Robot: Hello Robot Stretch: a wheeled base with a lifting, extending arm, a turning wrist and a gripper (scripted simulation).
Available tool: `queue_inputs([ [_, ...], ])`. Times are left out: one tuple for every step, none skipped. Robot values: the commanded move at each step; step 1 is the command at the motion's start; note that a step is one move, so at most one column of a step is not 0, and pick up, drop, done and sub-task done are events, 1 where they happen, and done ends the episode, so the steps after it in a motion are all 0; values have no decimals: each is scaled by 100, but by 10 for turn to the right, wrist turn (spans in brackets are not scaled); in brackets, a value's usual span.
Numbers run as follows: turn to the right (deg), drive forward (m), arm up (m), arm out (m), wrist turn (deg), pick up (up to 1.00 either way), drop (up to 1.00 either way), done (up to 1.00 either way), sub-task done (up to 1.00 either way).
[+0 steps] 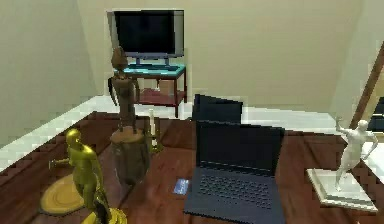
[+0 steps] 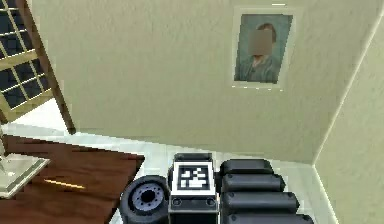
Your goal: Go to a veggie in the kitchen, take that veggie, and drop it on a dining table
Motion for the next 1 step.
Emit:
queue_inputs([
  [390,0,0,0,0,0,0,0,0],
])
